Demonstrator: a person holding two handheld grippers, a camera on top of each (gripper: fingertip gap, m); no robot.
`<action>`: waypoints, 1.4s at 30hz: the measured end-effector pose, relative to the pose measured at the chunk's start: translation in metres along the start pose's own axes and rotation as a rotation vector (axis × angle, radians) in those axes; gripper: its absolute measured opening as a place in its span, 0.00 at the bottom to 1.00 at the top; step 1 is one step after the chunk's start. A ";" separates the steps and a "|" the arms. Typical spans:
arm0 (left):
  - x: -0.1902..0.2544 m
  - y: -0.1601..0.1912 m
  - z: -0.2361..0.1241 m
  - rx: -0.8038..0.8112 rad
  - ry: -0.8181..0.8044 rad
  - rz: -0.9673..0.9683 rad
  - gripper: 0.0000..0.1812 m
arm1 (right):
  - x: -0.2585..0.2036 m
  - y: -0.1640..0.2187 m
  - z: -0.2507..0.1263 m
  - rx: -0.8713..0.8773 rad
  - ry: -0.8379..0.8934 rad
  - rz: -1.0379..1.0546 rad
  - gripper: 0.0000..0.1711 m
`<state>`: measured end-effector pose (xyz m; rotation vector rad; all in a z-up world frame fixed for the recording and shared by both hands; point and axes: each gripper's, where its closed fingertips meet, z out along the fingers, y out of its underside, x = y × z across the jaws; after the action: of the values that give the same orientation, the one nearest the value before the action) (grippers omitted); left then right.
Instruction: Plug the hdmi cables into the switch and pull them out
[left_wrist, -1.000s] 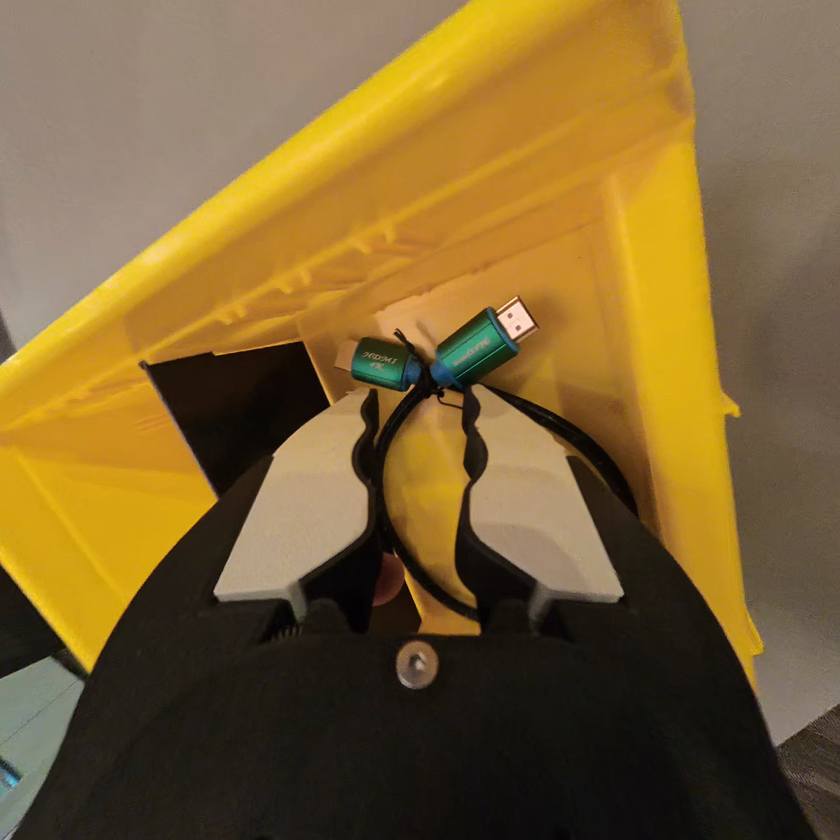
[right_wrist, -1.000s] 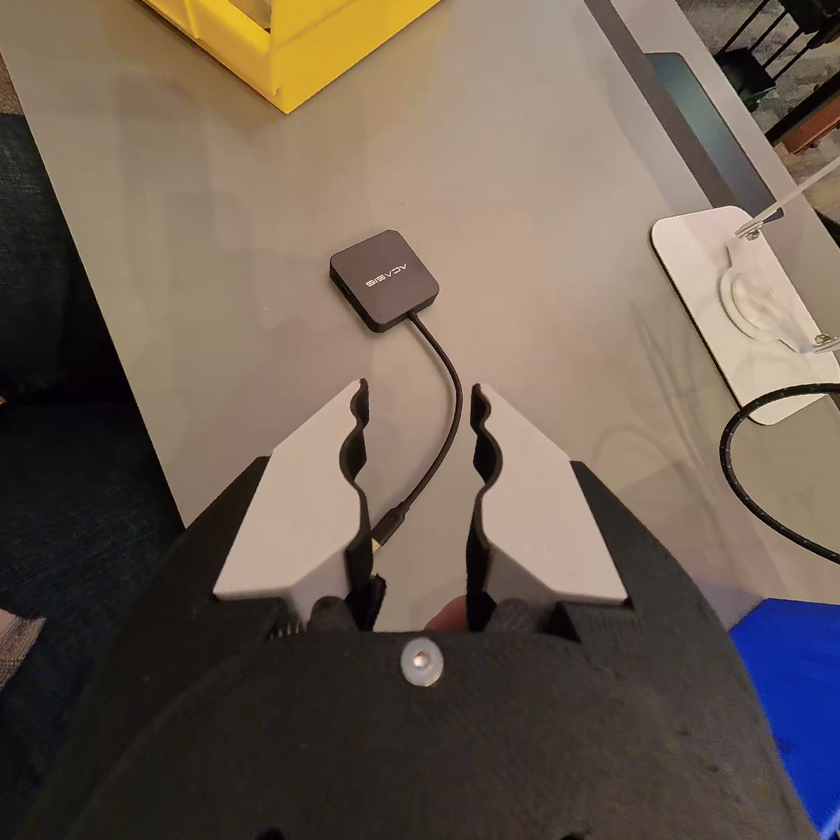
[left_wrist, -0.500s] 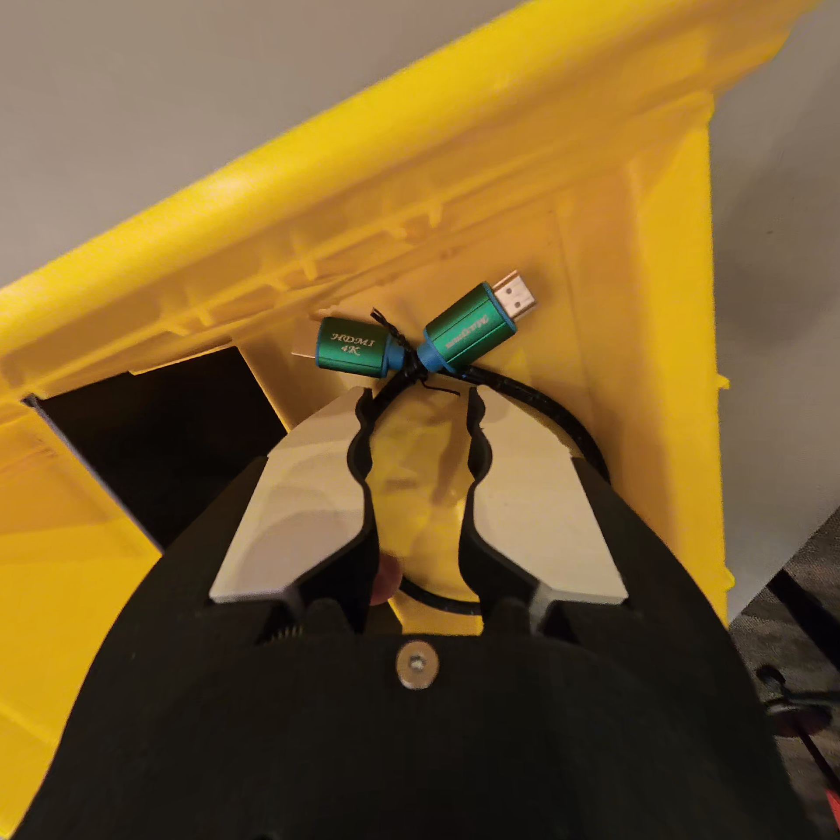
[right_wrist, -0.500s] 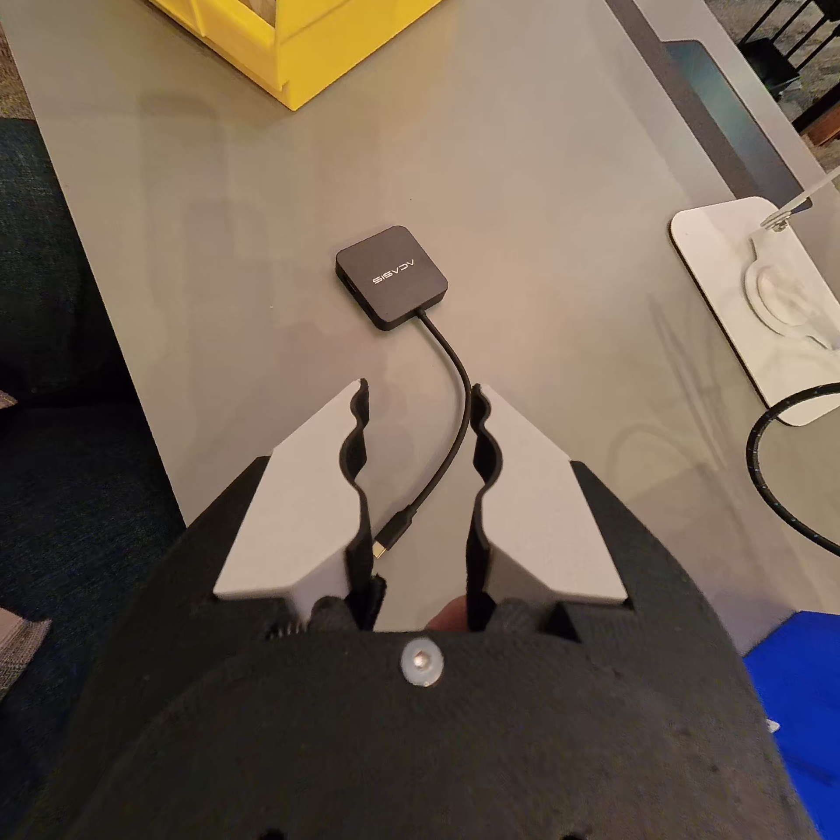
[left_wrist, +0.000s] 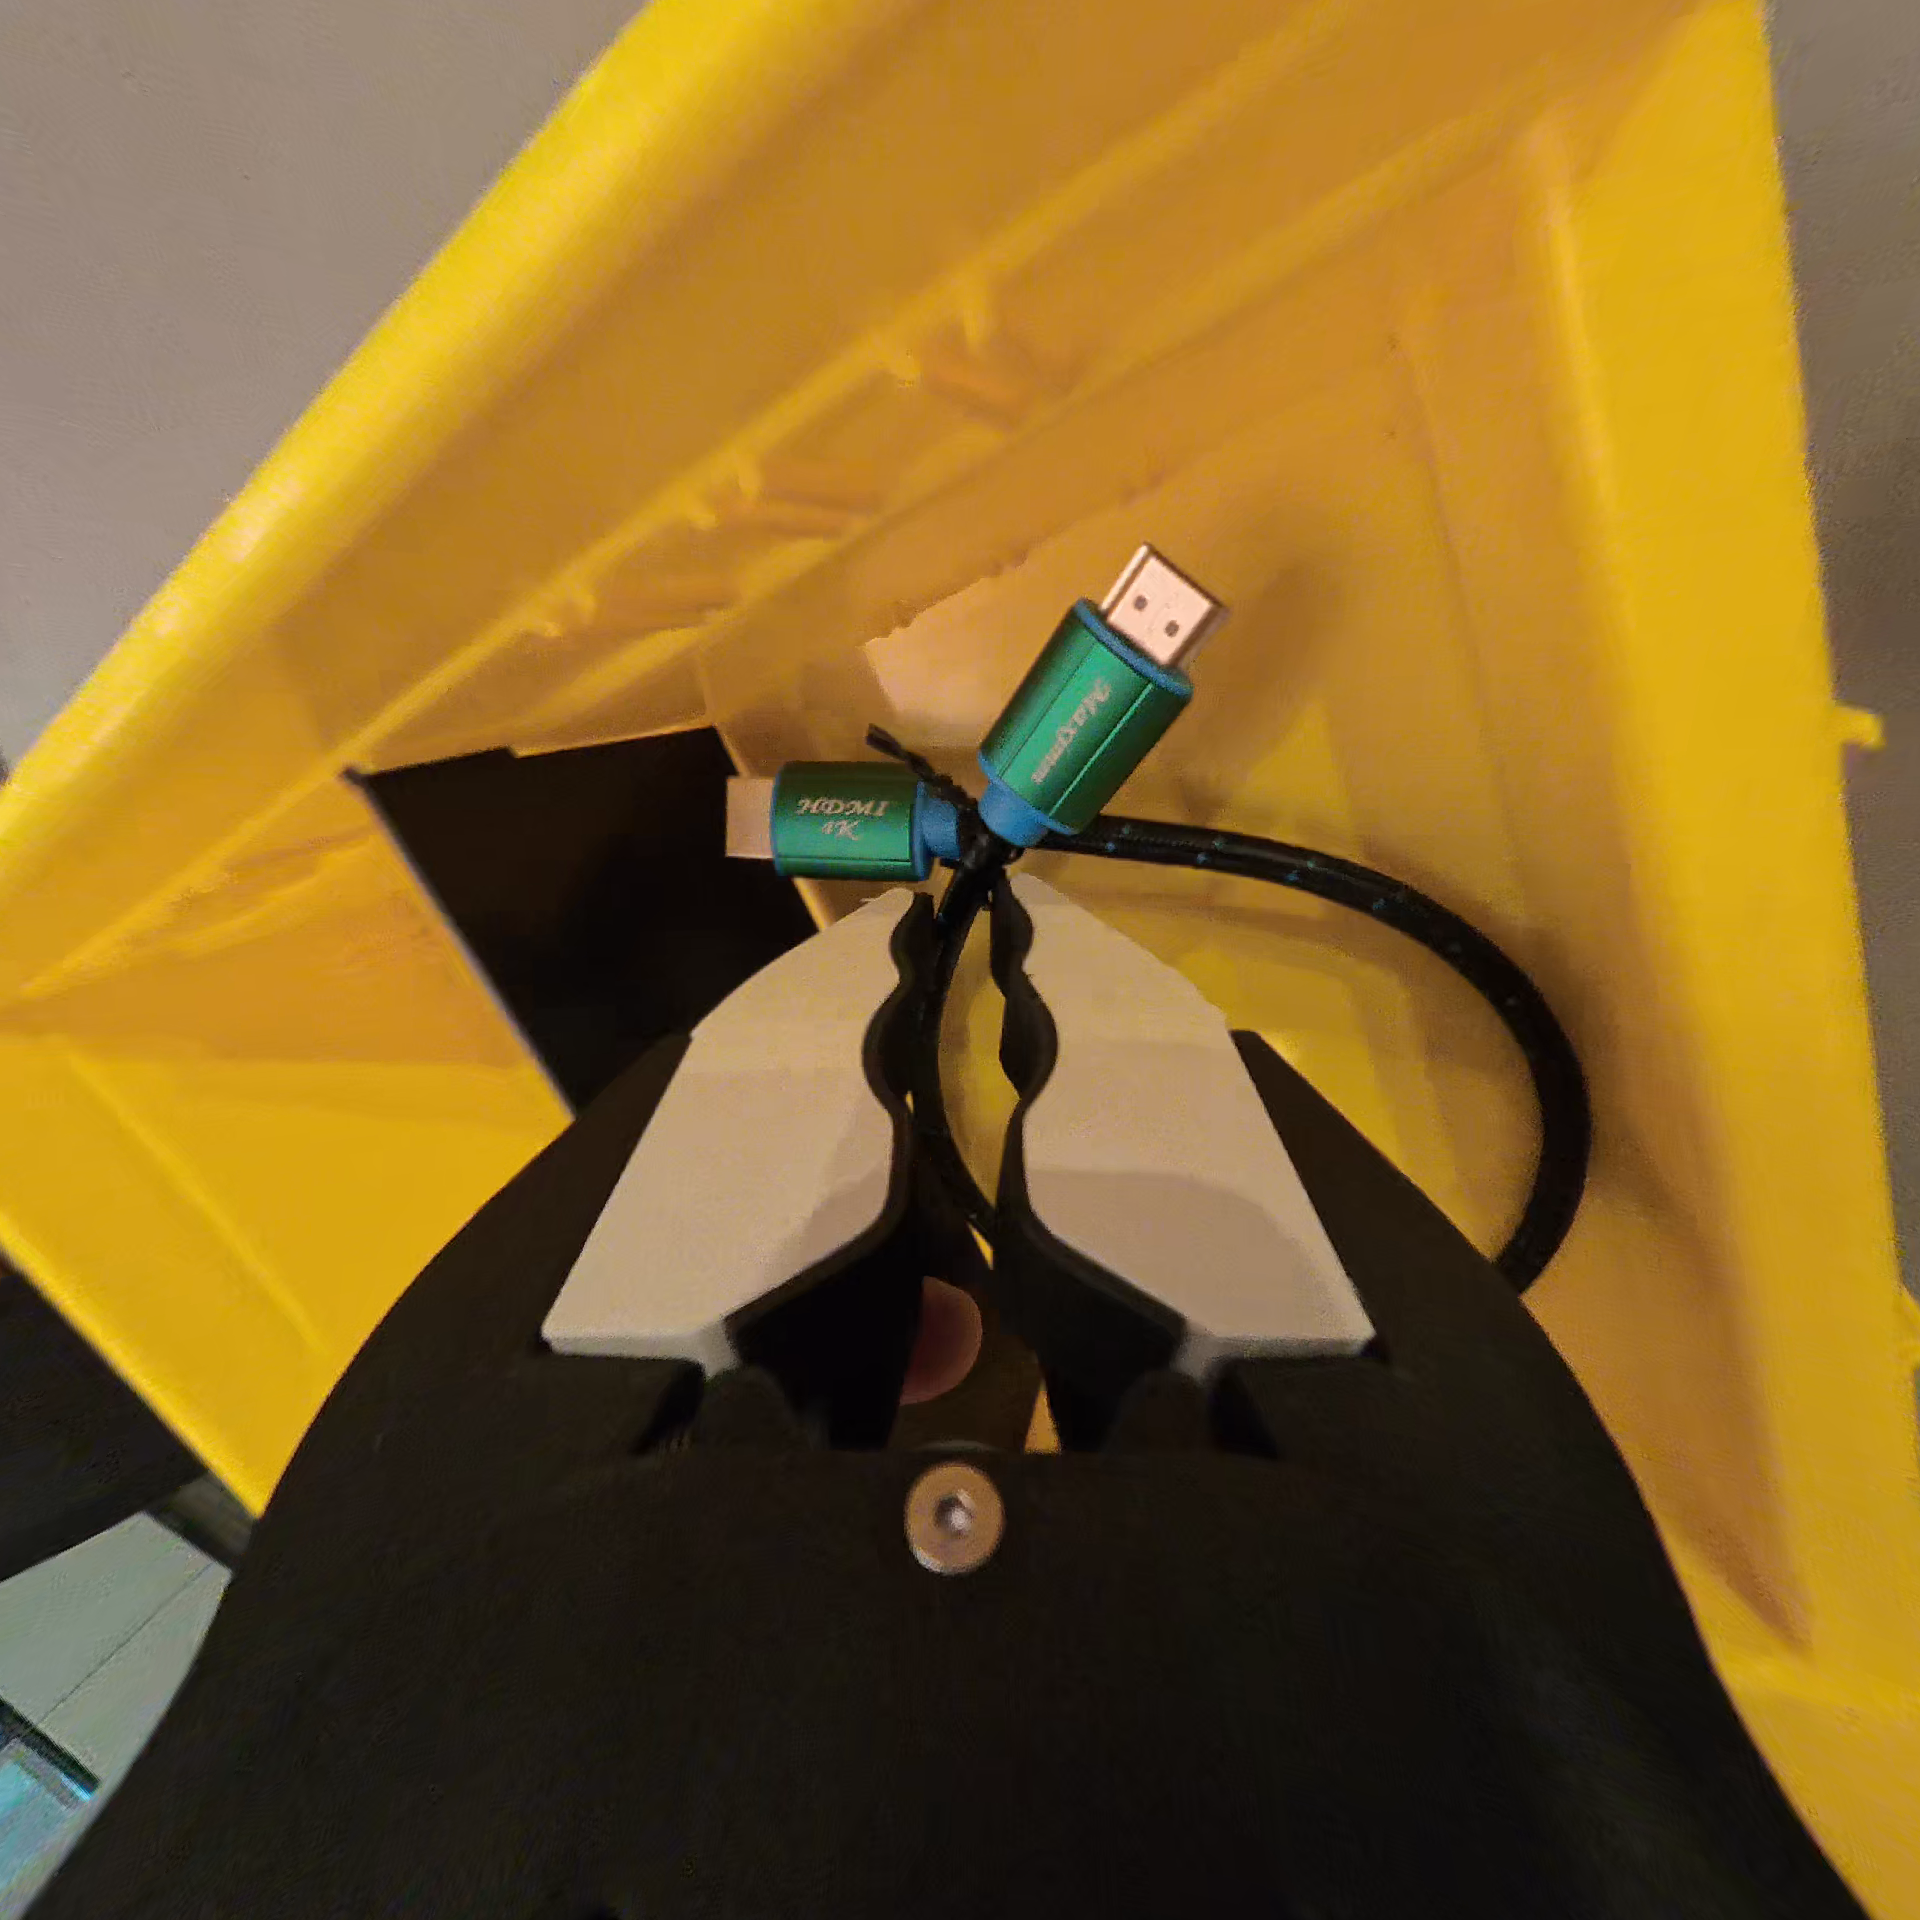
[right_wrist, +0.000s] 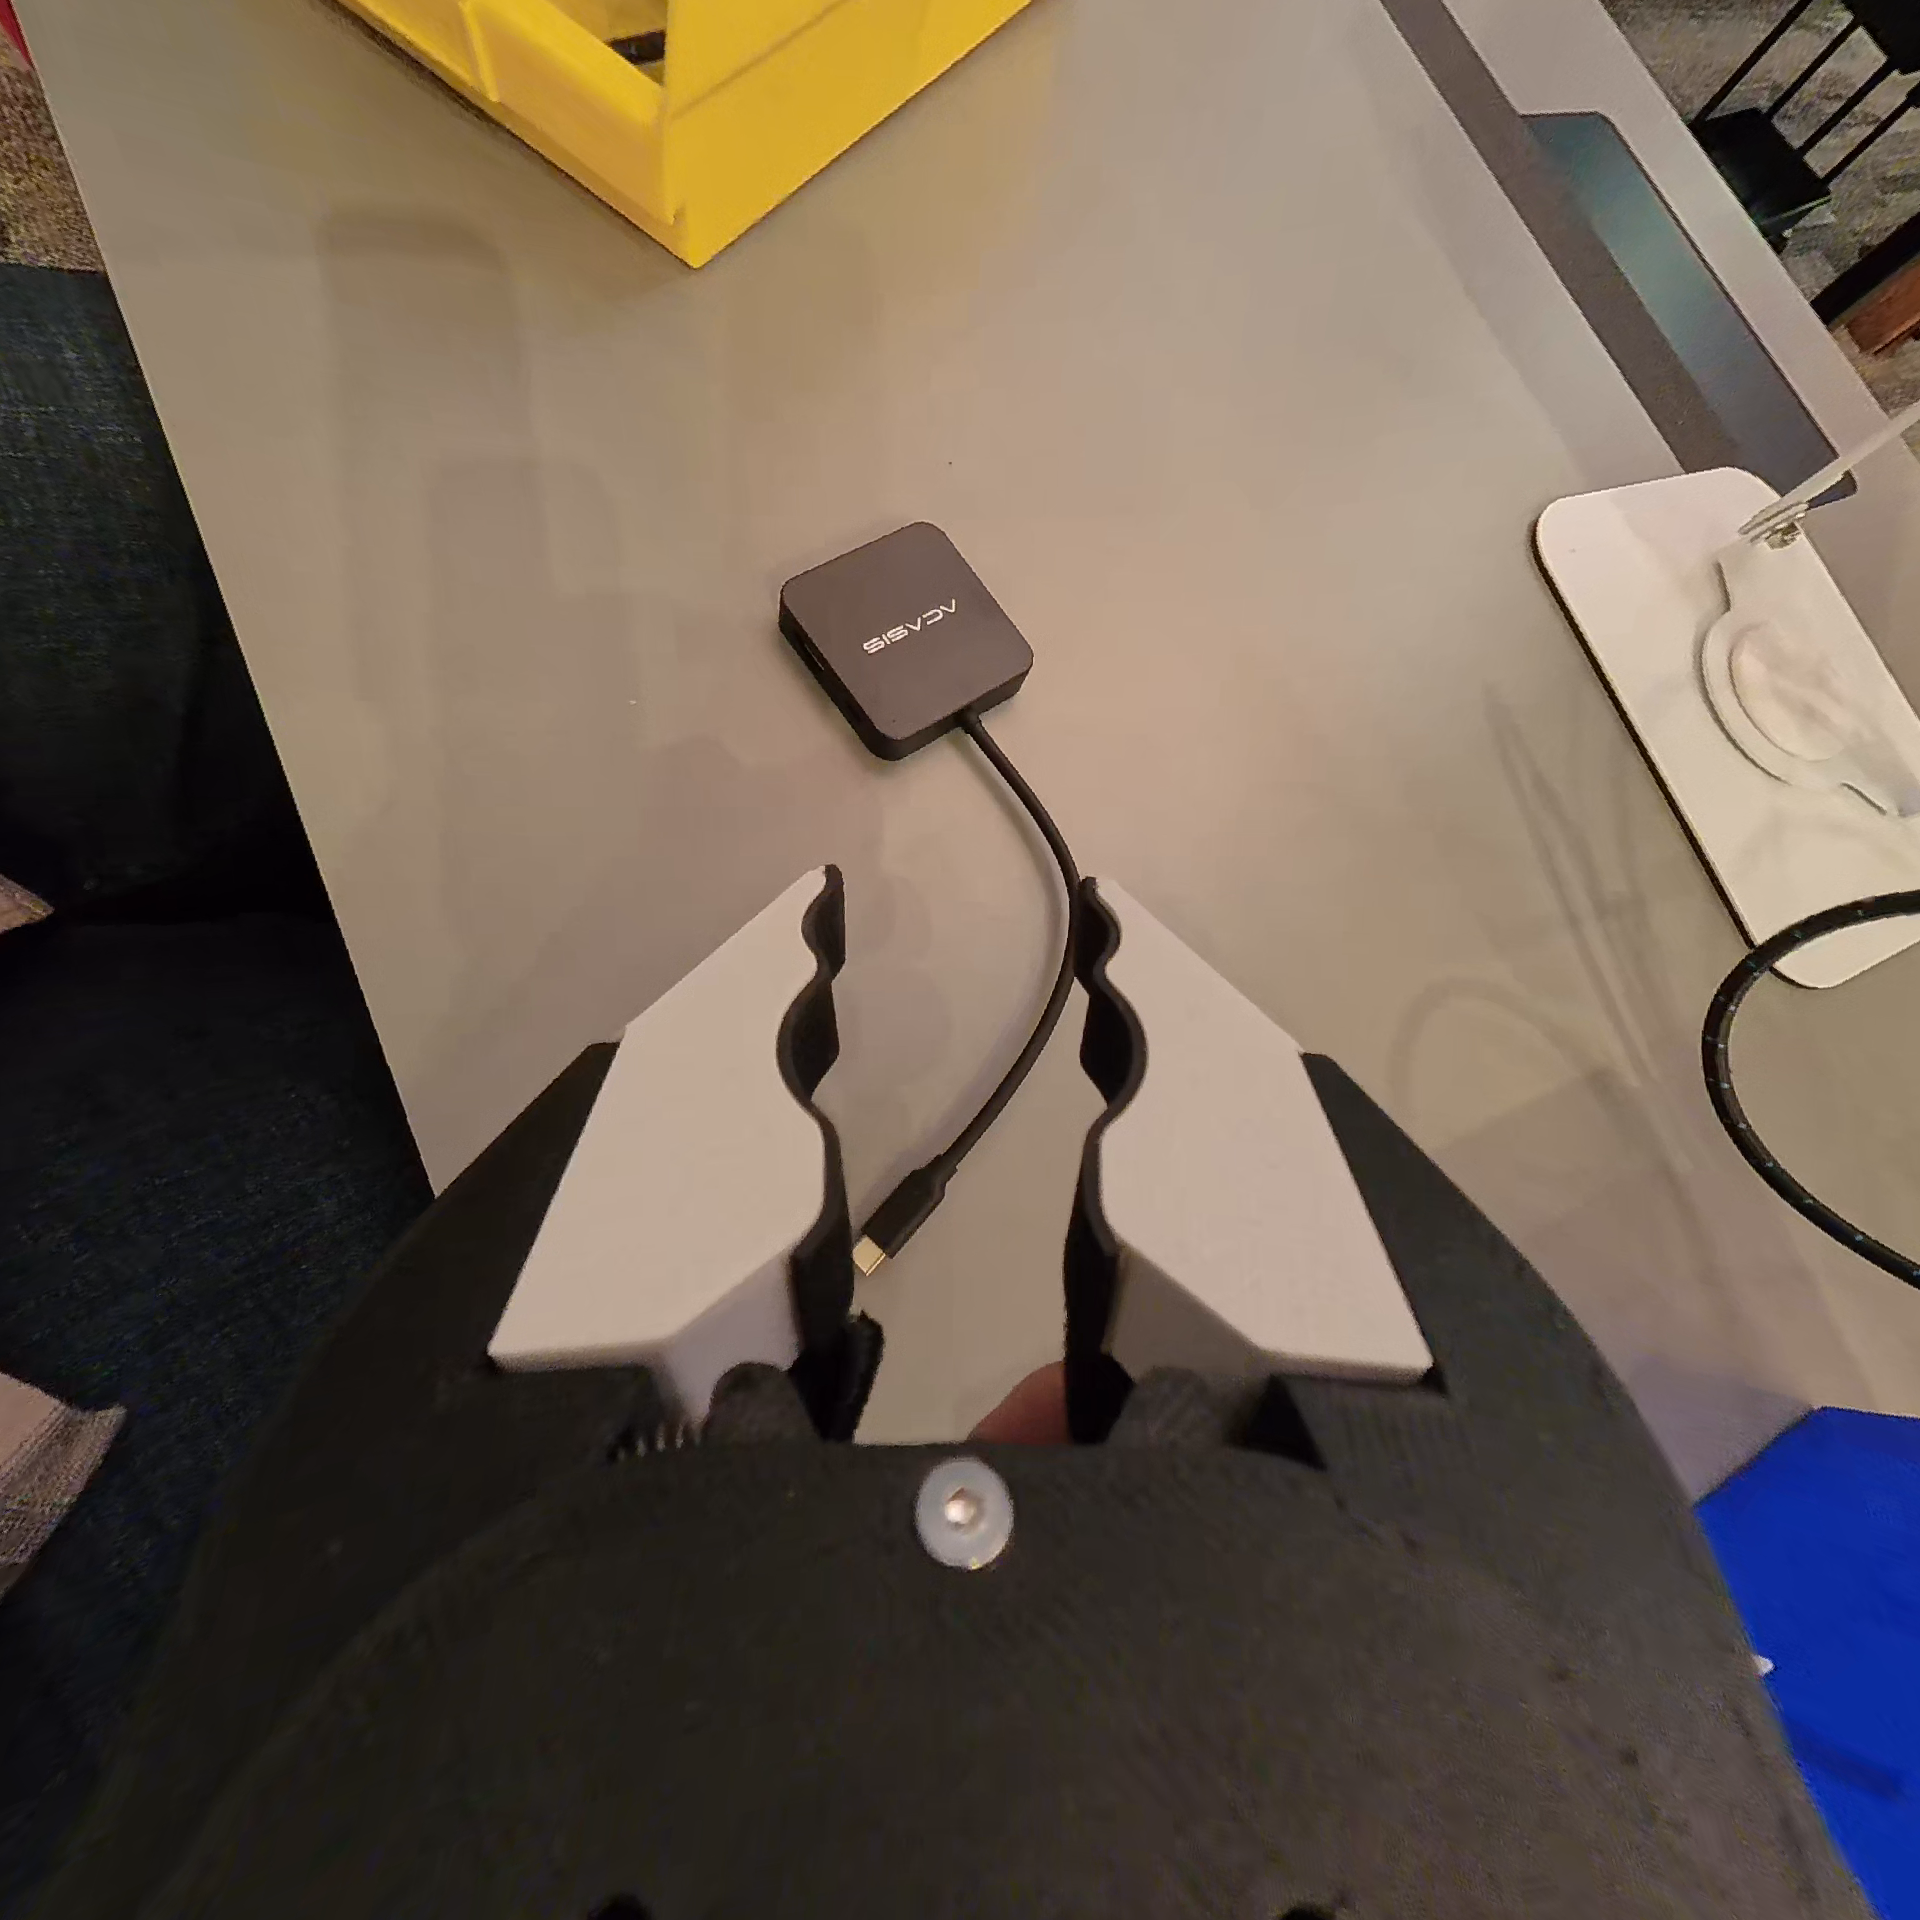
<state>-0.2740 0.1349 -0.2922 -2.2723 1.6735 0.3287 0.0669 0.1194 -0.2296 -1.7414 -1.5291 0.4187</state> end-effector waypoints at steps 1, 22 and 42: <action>-0.002 -0.001 -0.006 0.020 -0.024 -0.009 0.05 | 0.000 0.000 0.000 0.000 -0.001 -0.002 0.24; -0.035 -0.024 -0.137 0.433 -0.496 -0.242 0.03 | -0.031 -0.034 0.009 -0.006 -0.045 -0.141 0.24; 0.019 0.037 -0.146 0.345 -0.389 -0.492 0.03 | -0.036 -0.028 0.006 0.017 -0.054 -0.129 0.25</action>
<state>-0.3025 0.0542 -0.1666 -2.0977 0.8697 0.3108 0.0346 0.0870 -0.2219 -1.6195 -1.6605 0.4152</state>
